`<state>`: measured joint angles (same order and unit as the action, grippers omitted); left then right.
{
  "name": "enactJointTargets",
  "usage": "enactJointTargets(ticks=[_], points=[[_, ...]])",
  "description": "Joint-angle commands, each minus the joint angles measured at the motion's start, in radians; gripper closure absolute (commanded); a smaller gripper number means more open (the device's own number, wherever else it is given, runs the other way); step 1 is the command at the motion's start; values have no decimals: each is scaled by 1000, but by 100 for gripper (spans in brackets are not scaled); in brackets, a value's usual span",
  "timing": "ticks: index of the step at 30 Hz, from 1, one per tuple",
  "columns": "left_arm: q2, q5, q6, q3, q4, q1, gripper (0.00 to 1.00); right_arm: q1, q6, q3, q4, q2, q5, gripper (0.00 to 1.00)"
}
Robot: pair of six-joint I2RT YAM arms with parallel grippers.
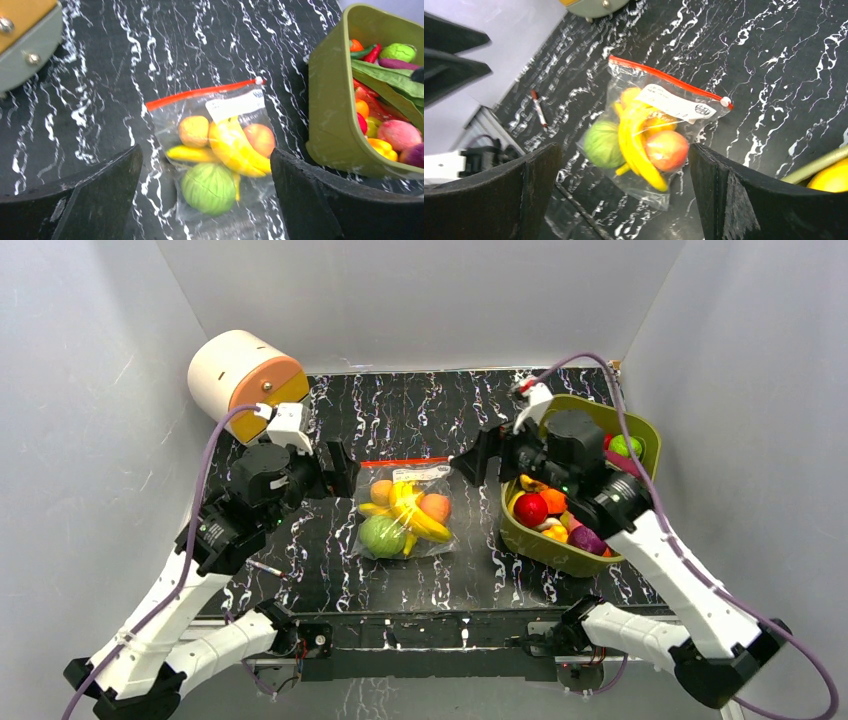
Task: Place the food in the zip-top bag and seal the zipper
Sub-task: Reset both arms
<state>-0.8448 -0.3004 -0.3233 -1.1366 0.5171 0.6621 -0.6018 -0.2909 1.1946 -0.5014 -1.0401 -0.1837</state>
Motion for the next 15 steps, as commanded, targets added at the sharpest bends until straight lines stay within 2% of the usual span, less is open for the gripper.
enactJointTargets(ticks=[1,4,10,15], points=[[18,93,-123,-64,202,-5,2,-1,-166,18,-13,136,57,2],[59,164,-102,-67,224,-4,2,-2,-170,26,-48,181,80,2],[183,253,-74,-26,163,-4,2,-3,-215,0,-96,238,121,2],[231,271,-77,-2,138,-5,2,-3,-221,-15,-99,263,150,2]])
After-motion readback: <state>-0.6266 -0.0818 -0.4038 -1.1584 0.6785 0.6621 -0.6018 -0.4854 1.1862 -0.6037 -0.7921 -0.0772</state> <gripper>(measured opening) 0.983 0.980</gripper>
